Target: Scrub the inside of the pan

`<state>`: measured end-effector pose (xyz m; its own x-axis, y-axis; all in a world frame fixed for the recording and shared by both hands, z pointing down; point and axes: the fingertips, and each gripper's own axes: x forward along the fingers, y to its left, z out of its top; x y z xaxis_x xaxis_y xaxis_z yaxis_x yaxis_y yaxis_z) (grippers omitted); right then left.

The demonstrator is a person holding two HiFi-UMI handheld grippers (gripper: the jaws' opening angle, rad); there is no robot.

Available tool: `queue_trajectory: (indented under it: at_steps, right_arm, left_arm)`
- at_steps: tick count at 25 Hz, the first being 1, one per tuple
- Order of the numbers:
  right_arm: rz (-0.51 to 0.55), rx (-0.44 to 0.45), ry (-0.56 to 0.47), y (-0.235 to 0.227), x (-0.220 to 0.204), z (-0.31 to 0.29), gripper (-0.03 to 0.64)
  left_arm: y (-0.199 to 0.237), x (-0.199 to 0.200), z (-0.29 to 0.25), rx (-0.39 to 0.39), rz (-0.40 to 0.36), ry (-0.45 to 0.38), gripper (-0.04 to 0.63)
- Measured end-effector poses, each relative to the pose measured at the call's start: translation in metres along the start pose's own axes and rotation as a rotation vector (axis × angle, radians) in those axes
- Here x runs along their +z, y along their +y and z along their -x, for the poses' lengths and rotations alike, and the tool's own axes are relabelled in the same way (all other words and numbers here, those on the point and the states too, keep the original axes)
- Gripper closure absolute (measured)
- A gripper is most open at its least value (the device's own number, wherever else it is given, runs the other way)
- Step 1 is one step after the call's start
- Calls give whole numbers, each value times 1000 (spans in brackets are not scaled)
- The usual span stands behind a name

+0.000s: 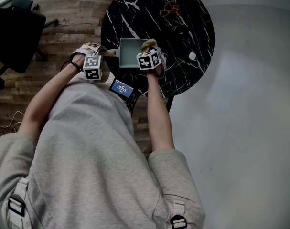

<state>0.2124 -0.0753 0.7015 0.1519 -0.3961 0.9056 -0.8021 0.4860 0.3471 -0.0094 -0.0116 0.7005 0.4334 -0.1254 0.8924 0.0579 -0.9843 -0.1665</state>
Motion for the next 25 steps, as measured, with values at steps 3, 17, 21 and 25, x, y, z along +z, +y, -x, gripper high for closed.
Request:
queue_trajectory:
  at_steps: [3,17,21,25]
  right_arm:
    - [-56,-35,-46,-13,2,11,606]
    - [-264,159,-420,15,-11,138,601]
    - [-358,186,-474,9,-16,170,601]
    - [-377,202,-541,-6,-17,196,600]
  left_arm:
    - [0,-2,0,-6,7,8,454]
    - [32,62,69,88,305,-370,400]
    - [43,71,71,125,405,-410,410]
    - [42,97,90,155,458,-470,432]
